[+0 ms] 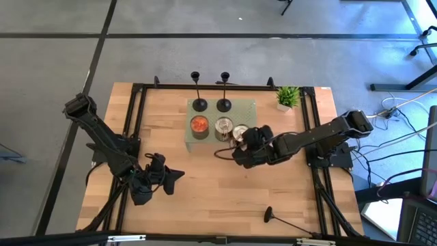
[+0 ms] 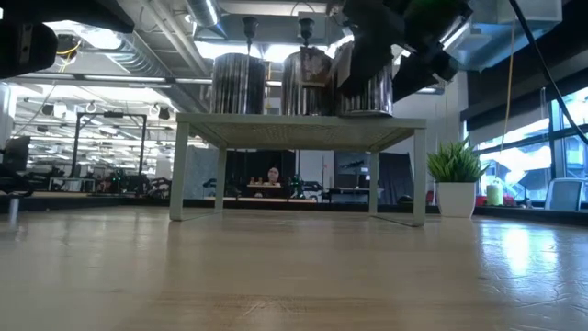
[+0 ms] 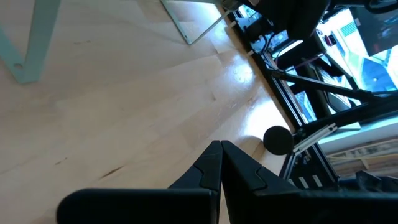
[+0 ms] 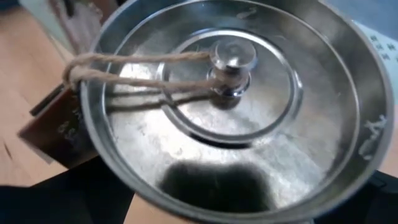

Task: Pick & Place candle stick holders
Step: Put the brown scented candle on the shelf aligned with the other brown scented candle

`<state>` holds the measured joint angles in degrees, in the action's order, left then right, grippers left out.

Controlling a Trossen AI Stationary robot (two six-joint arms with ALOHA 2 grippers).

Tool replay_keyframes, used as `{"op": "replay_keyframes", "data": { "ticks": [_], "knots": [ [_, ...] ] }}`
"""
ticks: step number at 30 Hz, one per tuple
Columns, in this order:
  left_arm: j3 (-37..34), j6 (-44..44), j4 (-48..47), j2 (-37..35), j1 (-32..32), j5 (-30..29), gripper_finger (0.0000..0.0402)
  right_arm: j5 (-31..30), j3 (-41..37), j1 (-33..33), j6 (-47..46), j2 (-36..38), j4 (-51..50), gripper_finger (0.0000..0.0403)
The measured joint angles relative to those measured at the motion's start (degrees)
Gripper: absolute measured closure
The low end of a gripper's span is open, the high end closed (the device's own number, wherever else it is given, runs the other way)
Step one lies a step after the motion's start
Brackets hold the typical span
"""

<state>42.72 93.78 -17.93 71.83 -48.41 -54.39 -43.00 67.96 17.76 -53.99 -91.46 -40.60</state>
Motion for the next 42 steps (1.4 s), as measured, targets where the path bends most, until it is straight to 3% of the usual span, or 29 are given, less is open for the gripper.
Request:
{"op": "replay_keyframes", "data": {
  "ticks": [15, 24, 42],
  "knots": [
    [0.0, 0.99, 0.13, -0.02, -1.11, -1.49, 0.04, -0.83, -0.02, -1.46, 3.16, -0.02, 0.55, 0.0024],
    [0.0, 1.23, 0.13, 0.0, -1.13, -1.49, 0.04, -2.99, 0.02, -2.05, -6.78, -0.02, -6.61, 0.0024],
    [0.0, 1.64, 0.22, -0.01, -1.12, -1.68, 0.04, -0.74, -0.02, -1.81, -6.94, -0.02, -7.09, 0.0004]
  ]
}}
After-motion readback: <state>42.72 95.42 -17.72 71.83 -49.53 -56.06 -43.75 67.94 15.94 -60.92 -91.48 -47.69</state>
